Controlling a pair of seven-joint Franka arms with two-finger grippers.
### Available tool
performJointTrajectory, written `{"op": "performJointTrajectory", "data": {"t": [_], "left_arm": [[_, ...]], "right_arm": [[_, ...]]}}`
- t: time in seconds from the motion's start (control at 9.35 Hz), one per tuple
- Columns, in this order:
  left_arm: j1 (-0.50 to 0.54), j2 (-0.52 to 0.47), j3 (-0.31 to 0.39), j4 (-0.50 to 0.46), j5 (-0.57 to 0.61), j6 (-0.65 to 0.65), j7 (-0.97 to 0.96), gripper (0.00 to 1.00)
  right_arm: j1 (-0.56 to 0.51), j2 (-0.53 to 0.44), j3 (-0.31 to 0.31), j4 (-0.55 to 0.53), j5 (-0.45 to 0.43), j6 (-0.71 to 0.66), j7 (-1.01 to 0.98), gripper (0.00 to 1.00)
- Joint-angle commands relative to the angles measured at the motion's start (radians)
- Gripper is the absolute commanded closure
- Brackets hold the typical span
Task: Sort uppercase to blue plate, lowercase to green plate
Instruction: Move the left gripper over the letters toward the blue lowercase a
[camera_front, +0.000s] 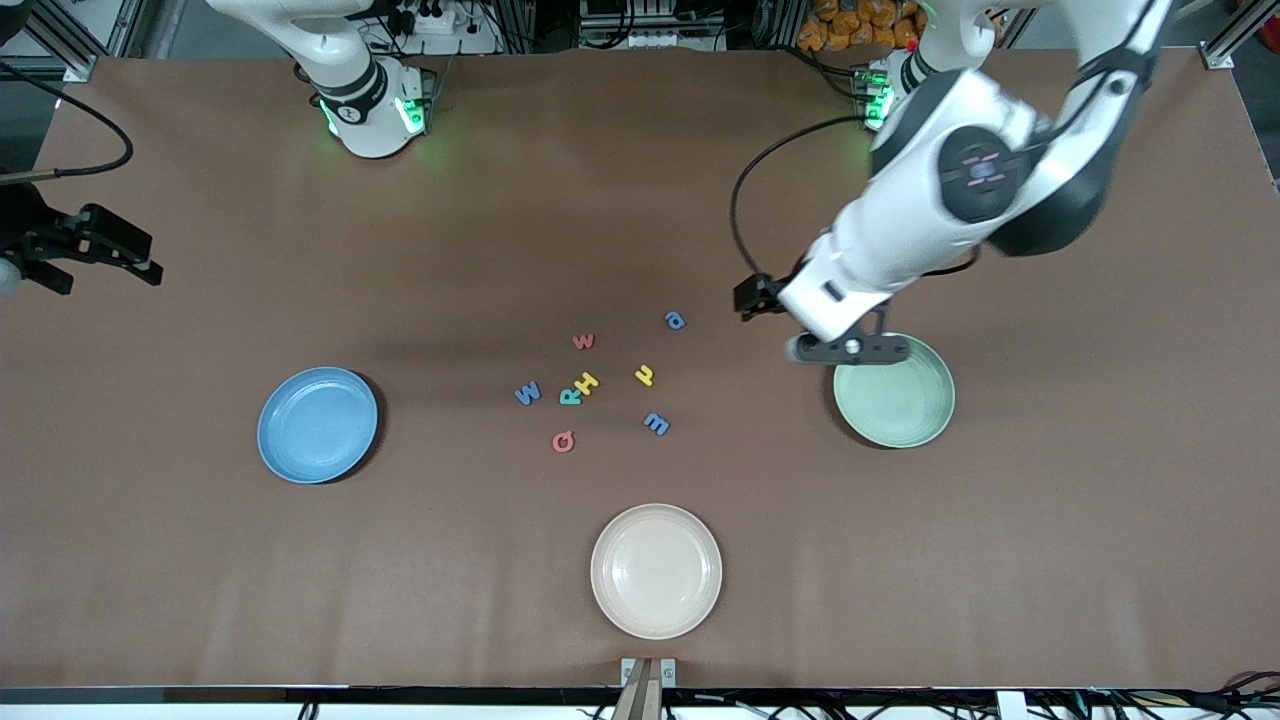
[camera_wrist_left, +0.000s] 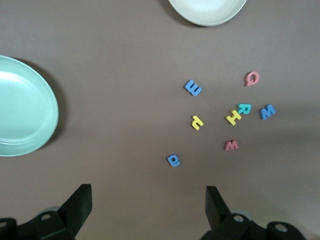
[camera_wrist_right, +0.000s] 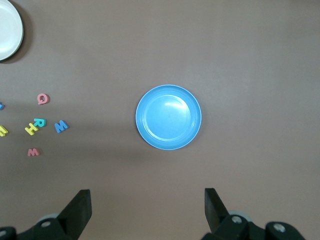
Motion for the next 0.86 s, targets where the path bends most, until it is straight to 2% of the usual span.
{"op": "performJointTrajectory", "data": {"t": [0.0,0.21,0.53,0.75], "left_arm": [[-0.071,0.089,-0.004,0.023,0.139,0.016,-0.155,0.0],[-0.099,0.105,-0.004,0.014,0.144,0.072,-0.171,0.0],[-0.136,0.181,-0.006,0.016,0.147,0.094,-0.271,0.0],[-0.177,0.206,-0.004,0.008,0.162,0.134,-0.361,0.0]], "right_arm": [[0.018,0.019,-0.001,0.007,0.014,0.024,0.012,0.0],[0.053,0.059,-0.001,0.007,0.012,0.067,0.012,0.0],[0.142,0.184,-0.001,0.007,0.0,0.177,0.01,0.0],[0.149,0.25,-0.001,0.005,0.009,0.262,-0.002,0.0]]}}
